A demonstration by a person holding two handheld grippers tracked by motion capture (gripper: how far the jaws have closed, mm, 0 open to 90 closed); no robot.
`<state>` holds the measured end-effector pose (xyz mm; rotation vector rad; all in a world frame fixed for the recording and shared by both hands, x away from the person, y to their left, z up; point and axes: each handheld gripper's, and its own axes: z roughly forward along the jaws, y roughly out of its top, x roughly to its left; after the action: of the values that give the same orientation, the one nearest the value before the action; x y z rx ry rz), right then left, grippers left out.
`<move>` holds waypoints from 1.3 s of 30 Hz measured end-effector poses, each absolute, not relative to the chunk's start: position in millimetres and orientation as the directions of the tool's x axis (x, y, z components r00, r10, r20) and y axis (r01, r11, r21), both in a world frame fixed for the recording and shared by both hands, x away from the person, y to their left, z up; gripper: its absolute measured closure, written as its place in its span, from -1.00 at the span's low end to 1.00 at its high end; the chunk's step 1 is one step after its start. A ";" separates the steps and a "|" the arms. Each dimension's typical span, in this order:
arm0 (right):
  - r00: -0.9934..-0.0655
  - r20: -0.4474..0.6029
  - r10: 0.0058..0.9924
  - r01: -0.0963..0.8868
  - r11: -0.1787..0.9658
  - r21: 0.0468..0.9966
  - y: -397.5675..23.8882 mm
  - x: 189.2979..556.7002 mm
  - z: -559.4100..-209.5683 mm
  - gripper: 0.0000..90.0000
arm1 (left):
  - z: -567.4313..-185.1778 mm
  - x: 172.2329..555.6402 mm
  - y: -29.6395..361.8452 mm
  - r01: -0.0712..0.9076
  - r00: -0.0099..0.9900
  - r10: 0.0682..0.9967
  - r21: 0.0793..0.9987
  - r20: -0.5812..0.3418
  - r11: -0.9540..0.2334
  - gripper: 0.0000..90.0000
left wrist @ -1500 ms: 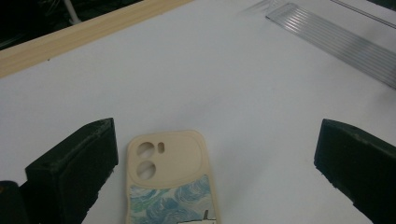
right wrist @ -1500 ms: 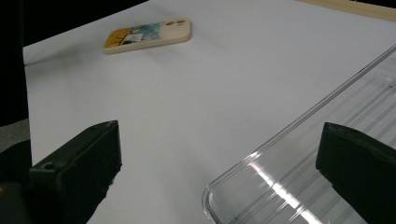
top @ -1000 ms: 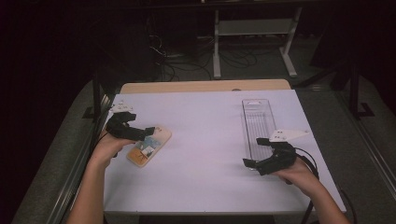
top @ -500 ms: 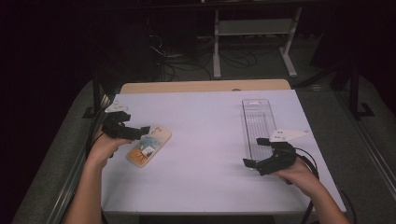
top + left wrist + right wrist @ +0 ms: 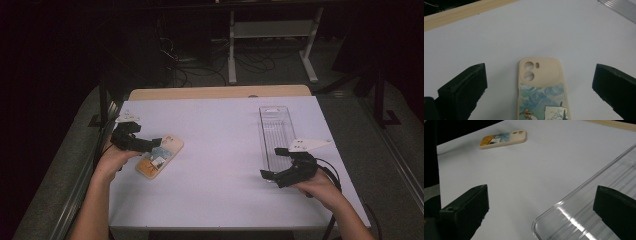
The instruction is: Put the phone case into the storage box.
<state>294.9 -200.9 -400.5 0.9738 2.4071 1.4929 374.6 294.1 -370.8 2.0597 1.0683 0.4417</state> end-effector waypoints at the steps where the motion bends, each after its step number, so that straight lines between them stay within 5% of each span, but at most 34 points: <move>1: -0.779 0.205 0.592 0.447 0.295 0.845 -201.0 294.9 -400.6 -1.00 | -371.9 374.5 293.5 0.546 0.589 0.807 0.756 -0.040 -0.361 -1.00; 39: -0.782 0.199 0.591 0.442 0.301 0.845 -200.8 294.4 -400.6 -1.00 | -409.2 366.1 288.1 0.596 0.604 0.795 0.691 -0.049 -0.409 -1.00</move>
<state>294.4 -200.8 -400.6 0.9652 2.4091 1.4888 366.1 288.1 -409.2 2.1476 1.0924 0.3771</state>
